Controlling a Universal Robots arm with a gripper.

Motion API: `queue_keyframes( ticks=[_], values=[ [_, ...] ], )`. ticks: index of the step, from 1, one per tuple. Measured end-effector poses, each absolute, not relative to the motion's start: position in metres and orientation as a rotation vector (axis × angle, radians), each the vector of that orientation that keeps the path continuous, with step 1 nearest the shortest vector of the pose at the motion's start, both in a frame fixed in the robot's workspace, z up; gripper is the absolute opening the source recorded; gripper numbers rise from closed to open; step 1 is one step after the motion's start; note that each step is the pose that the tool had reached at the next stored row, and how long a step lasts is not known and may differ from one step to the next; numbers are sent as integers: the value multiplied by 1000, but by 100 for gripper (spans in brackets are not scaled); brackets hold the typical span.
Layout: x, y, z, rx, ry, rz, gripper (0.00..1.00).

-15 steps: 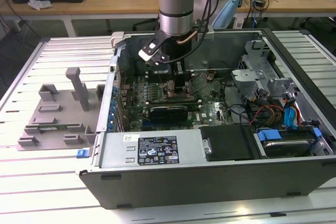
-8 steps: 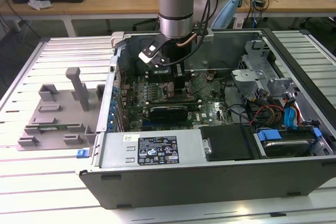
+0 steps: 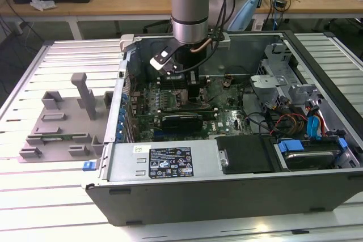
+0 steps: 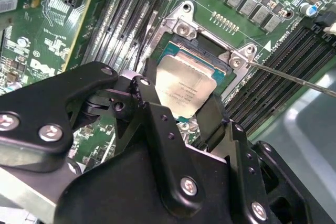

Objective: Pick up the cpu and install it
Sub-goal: 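Place the cpu into insertion slot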

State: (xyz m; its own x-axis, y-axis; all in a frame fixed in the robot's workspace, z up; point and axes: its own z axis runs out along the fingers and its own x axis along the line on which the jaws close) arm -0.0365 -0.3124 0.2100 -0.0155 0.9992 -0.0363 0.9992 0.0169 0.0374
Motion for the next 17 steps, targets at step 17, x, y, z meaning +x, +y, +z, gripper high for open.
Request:
queue_keyframes(
  ticks=[17],
  values=[
    [-37, -309, 199, 2170, 2199, 1, 55]
  ],
)
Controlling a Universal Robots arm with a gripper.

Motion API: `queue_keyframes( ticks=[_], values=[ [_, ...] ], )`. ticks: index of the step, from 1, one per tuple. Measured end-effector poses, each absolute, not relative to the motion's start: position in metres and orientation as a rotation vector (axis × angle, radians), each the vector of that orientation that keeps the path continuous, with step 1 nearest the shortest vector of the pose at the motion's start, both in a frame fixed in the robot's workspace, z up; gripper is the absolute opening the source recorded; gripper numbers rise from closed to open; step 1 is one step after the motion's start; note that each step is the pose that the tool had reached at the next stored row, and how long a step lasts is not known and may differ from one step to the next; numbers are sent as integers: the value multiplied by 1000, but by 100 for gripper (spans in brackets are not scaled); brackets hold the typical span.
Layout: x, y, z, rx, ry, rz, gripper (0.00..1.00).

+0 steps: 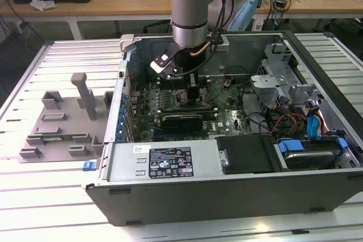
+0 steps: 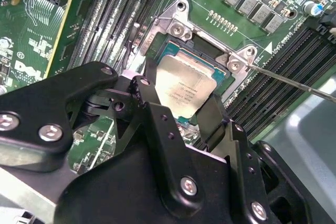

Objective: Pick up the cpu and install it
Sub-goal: 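Place the cpu into insertion slot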

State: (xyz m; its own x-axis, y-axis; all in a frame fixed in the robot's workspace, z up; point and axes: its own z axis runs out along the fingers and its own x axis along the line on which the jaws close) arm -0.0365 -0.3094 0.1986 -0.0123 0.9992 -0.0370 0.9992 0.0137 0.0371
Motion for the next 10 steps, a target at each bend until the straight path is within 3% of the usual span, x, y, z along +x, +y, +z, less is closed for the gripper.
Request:
queue_keyframes(
  ticks=[10],
  values=[
    [-36, -309, 198, 2173, 2196, 1, 55]
  ],
)
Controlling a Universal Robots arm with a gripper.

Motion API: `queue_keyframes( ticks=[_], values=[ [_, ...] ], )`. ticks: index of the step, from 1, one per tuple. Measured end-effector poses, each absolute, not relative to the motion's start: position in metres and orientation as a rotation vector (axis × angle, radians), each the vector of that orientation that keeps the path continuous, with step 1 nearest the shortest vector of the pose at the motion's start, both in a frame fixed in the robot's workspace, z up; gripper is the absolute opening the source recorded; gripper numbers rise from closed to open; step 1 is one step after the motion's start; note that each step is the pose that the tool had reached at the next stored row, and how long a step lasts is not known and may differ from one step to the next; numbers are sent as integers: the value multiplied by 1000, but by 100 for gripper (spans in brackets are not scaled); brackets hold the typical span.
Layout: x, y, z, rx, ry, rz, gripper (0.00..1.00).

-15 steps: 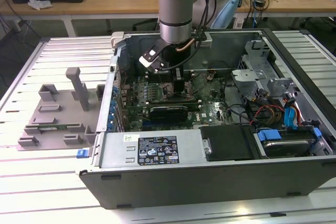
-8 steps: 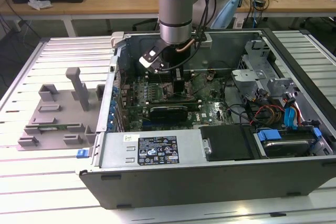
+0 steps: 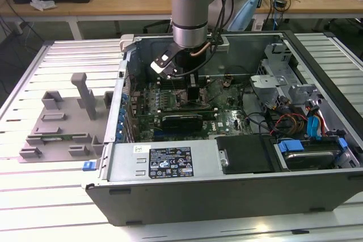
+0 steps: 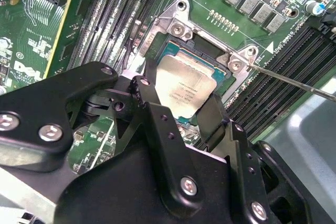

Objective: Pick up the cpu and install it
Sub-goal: 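Place the cpu into insertion slot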

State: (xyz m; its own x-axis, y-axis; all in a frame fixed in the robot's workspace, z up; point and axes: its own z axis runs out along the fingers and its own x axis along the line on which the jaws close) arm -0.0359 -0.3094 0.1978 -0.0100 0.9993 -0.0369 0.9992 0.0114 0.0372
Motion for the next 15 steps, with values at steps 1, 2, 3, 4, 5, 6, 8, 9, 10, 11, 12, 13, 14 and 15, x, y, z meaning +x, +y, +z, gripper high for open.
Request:
queue_keyframes(
  ticks=[1, 2, 3, 4, 5, 6, 8, 9, 10, 11, 12, 13, 14, 15],
  values=[
    [-36, -309, 198, 2173, 2196, 1, 55],
    [-36, -309, 197, 2174, 2195, 0, 55],
    [-36, -309, 197, 2174, 2195, 0, 55],
    [-36, -309, 197, 2174, 2195, 0, 55],
    [-36, -309, 197, 2174, 2195, 0, 55],
    [-36, -309, 197, 2174, 2195, 0, 55],
    [-36, -309, 197, 2174, 2195, 1, 55],
    [-36, -309, 197, 2174, 2195, 1, 55],
    [-36, -309, 197, 2174, 2195, 1, 55],
    [-36, -309, 197, 2174, 2195, 1, 55],
    [-36, -309, 198, 2174, 2195, 1, 55],
    [-36, -309, 198, 2174, 2195, 1, 55],
    [-36, -309, 198, 2174, 2195, 1, 55],
    [-36, -309, 199, 2174, 2195, 1, 55]
  ],
)
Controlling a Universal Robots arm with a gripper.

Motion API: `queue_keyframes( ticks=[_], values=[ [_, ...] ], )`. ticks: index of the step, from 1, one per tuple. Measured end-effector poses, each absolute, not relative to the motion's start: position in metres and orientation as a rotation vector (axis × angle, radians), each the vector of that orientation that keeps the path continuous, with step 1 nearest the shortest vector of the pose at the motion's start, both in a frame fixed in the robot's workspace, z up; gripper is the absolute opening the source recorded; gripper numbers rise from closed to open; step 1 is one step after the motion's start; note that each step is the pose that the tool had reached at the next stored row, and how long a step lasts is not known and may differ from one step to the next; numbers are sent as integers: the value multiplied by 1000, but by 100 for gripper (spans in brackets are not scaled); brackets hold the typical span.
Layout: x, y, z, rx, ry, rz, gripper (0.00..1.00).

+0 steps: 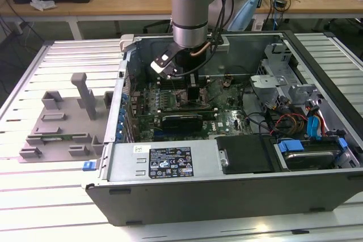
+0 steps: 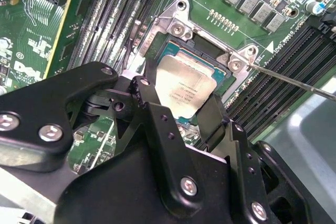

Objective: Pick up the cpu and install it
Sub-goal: 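Place the cpu into insertion slot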

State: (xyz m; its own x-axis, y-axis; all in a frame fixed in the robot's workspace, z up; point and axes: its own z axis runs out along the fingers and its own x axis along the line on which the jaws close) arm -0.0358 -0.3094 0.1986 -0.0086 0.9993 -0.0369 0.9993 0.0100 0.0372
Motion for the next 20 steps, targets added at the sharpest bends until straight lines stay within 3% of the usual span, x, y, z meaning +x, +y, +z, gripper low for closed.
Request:
queue_keyframes(
  ticks=[20],
  values=[
    [-34, -309, 197, 2180, 2189, 1, 55]
  ],
)
